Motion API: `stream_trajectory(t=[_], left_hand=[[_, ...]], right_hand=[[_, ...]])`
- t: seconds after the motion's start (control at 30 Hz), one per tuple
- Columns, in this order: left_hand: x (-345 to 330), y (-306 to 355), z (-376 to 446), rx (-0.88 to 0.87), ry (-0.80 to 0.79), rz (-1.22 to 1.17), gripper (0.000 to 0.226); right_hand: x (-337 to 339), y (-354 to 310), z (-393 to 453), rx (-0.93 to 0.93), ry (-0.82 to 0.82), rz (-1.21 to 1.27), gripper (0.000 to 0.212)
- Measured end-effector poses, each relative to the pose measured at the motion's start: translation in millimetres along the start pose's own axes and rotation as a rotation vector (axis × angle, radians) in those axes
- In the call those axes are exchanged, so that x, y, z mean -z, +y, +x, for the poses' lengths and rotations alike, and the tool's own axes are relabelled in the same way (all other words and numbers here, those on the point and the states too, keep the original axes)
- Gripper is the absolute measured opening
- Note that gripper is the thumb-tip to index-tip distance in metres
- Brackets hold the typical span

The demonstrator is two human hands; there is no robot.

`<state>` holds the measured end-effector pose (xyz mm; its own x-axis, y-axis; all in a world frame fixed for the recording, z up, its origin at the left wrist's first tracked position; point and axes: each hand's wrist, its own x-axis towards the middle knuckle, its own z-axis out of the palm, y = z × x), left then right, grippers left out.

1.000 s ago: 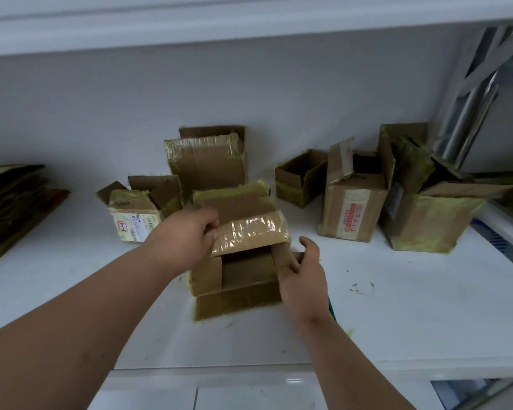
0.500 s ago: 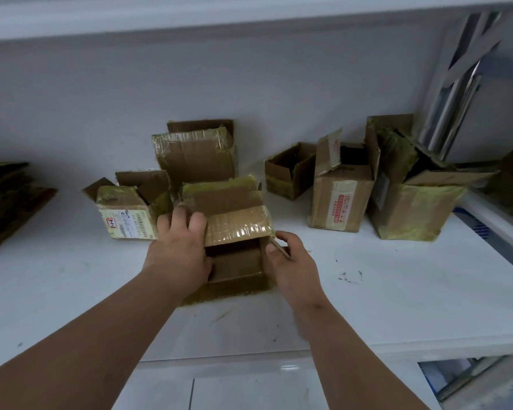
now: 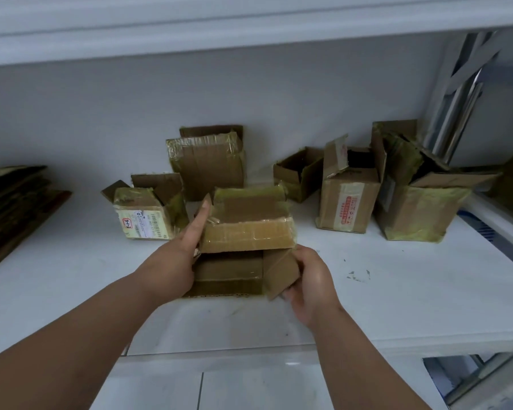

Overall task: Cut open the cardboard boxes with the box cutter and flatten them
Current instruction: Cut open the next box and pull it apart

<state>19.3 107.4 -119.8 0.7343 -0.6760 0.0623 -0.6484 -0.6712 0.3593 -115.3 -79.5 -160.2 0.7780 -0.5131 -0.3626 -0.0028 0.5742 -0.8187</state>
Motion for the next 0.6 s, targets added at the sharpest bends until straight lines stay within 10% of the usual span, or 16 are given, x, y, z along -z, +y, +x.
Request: stream_trajectory(t=[0.4, 0.6], left_hand=[[21.1, -25.4, -26.1, -0.100, 0.053, -0.112, 0.077], [21.9, -36.7, -33.2, -0.010, -0.165, -0.312, 0.104]], right_hand=[[-20.8, 0.7, -39.0, -0.009, 0.005, -0.017, 0.030], [-30.3, 6.6, -53.0, -0.098, -0.002, -0.016, 0.064]])
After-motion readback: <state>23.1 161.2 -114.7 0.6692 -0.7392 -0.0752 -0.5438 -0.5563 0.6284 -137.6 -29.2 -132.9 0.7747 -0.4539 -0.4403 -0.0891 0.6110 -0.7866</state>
